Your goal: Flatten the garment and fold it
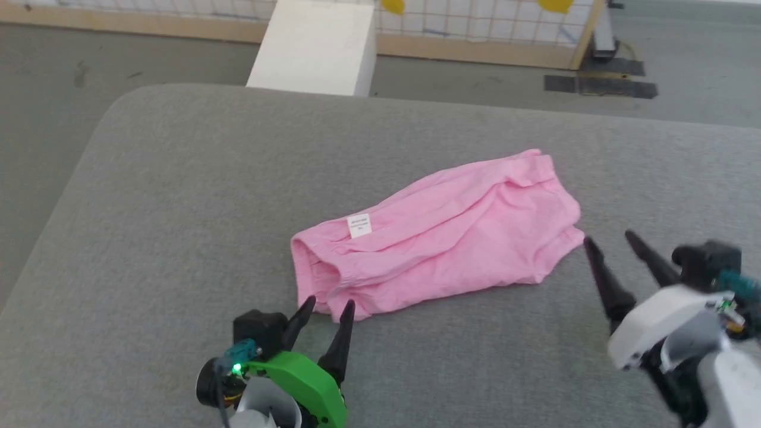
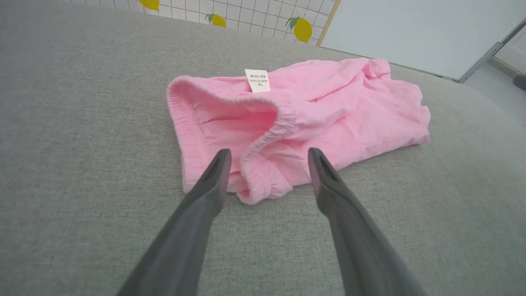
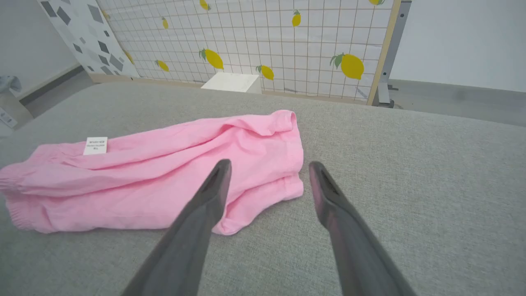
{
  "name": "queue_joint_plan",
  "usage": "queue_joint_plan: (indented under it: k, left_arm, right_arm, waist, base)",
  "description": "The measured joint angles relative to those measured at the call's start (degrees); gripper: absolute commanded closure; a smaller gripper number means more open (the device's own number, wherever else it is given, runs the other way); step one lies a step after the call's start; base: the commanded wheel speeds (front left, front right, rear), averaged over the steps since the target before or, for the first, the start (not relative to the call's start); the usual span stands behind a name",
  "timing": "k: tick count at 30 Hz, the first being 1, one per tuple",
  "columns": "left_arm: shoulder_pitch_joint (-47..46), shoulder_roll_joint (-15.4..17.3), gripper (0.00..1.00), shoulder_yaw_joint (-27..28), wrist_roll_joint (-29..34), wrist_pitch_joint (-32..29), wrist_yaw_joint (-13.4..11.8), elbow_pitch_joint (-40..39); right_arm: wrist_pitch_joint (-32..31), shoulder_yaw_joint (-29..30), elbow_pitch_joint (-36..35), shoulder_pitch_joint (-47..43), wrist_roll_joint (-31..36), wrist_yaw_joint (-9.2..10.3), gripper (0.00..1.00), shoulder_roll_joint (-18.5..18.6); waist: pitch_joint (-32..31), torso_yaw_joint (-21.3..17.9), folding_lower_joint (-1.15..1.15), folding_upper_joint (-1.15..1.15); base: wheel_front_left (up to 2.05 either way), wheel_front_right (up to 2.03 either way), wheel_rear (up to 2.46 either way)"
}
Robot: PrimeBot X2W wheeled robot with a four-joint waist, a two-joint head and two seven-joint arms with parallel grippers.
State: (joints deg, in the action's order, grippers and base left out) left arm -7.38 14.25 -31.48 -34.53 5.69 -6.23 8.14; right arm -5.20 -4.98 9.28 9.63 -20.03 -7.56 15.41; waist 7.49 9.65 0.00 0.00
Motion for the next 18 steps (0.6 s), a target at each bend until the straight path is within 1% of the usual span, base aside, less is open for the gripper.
queue_joint_plan:
  k: [1,3,6,9,12,15,17,18]
  left_arm:
    - [-0.5,0.0,0.0,-0.6,1.4,-0.8,-1.4,2.1]
    - [-1.2,-0.1,0.0,-0.4,1.7,-1.4,-3.0,4.0]
    - [-2.2,-0.4,0.0,1.3,1.8,-2.3,-7.3,7.1]
    - [-2.5,-0.7,0.0,2.0,1.9,-4.5,-10.2,8.8]
    - [-2.5,-0.7,0.0,2.0,1.9,-7.3,-11.1,10.0]
    - [-2.7,-0.8,0.0,1.7,1.1,-8.9,-10.8,10.0]
    - [-2.9,-0.8,0.0,1.4,0.6,-9.7,-10.1,10.1]
    - [-3.1,-0.8,0.48,1.2,0.5,-10.2,-9.9,10.1]
  right_arm:
    - [0.3,1.5,-2.2,-2.7,1.6,0.0,0.0,-3.1]
    - [0.2,2.1,-4.2,-4.6,2.8,0.0,0.0,-5.7]
    - [-0.1,2.3,-6.7,-6.3,4.6,0.0,0.0,-8.1]
    - [-0.9,2.3,-8.2,-6.7,5.6,0.0,0.0,-9.1]
    - [-1.4,2.1,-9.0,-6.8,6.0,0.0,0.0,-9.5]
    - [-1.9,2.0,-9.5,-6.8,6.0,0.0,0.0,-9.8]
    - [-2.0,1.9,-9.6,-6.8,6.2,0.0,0.0,-9.9]
    - [-2.3,1.8,-9.6,-6.8,6.3,0.0,0.0,-9.9]
  waist:
    - [-0.4,-1.0,0.0,0.0]
    - [-0.7,-1.9,0.0,0.0]
    - [-1.0,-3.6,0.0,0.0]
    - [-1.1,-5.0,0.0,0.0]
    - [-0.9,-6.1,0.0,0.0]
    - [-0.4,-6.6,0.0,0.0]
    - [-0.2,-6.5,0.0,0.0]
    - [-0.2,-6.3,0.0,0.0]
  base:
    - [0.0,0.0,0.0]
    - [0.0,0.0,0.0]
    - [0.0,0.0,0.0]
    - [0.0,0.0,0.0]
    - [0.0,0.0,0.0]
    - [0.0,0.0,0.0]
    - [0.0,0.0,0.0]
    - [0.0,0.0,0.0]
